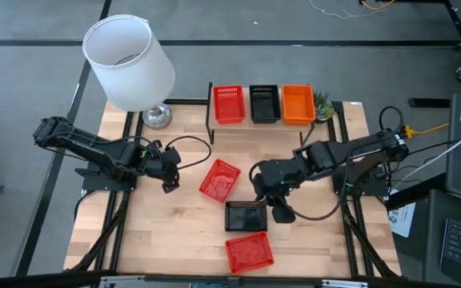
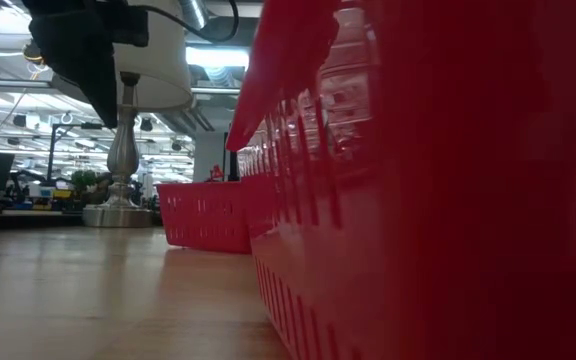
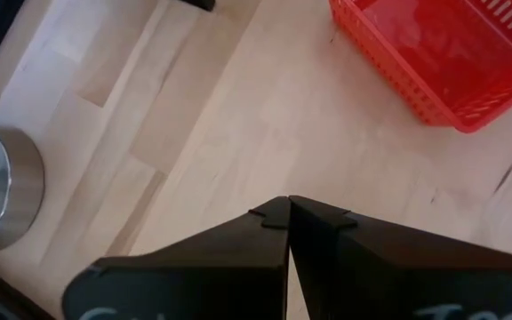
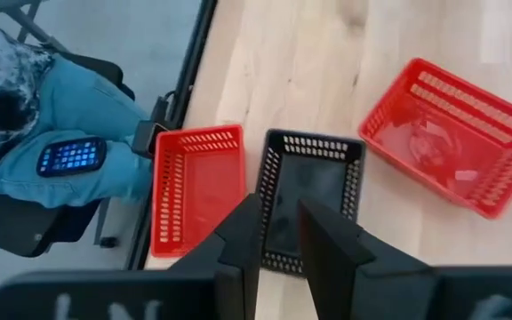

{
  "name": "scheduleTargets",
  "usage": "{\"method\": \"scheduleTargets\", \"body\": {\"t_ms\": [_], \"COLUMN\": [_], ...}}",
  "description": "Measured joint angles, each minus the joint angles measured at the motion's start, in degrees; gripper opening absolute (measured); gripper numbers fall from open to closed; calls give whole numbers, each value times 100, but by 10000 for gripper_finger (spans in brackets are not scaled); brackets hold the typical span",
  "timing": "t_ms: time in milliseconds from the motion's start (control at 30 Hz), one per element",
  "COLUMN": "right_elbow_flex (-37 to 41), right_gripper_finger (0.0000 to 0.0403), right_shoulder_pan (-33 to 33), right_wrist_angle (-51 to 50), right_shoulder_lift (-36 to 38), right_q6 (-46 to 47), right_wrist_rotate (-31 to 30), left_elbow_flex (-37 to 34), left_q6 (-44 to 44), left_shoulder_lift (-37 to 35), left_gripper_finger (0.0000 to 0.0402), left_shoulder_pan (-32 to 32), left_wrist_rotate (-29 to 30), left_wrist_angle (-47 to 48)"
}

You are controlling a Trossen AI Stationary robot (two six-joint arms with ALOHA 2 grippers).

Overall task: Stack baskets on shelf by color
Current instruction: Stack the black bin on the other black bins on the shelf

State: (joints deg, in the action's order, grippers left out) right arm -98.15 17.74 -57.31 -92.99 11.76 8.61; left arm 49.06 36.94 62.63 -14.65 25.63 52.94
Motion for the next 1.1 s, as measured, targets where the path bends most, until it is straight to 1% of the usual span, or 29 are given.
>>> {"method": "scheduleTargets", "body": {"t_ms": [167, 300, 533, 733, 833, 1000, 1100], "right_elbow_flex": [0, 0, 0, 4, 7, 7, 7], "right_gripper_finger": [74, 74, 74, 74, 74, 74, 74], "right_shoulder_pan": [125, 126, 177, 211, 207, 207, 203], "right_wrist_angle": [175, 141, 113, -551, -550, -545, -666], "right_shoulder_lift": [-357, -715, -1576, -2213, -2443, -2750, -2886], "right_q6": [1, 90, 152, 163, 294, 309, 309], "right_wrist_rotate": [52, 473, 456, 499, 340, -352, -393], "left_elbow_flex": [-1, -1, 0, 1, -1, 1, 0], "left_q6": [31, 33, 40, 14, 16, 2, 3], "left_shoulder_lift": [0, 0, 0, 0, 0, 0, 0], "left_gripper_finger": [0, 0, 0, 0, 0, 0, 0], "left_shoulder_pan": [-1, 2, 2, 2, -3, -1, 0], "left_wrist_rotate": [-5, -3, -3, -3, -3, 0, 0], "left_wrist_angle": [-10, -8, -11, -13, -13, -15, -24]}}
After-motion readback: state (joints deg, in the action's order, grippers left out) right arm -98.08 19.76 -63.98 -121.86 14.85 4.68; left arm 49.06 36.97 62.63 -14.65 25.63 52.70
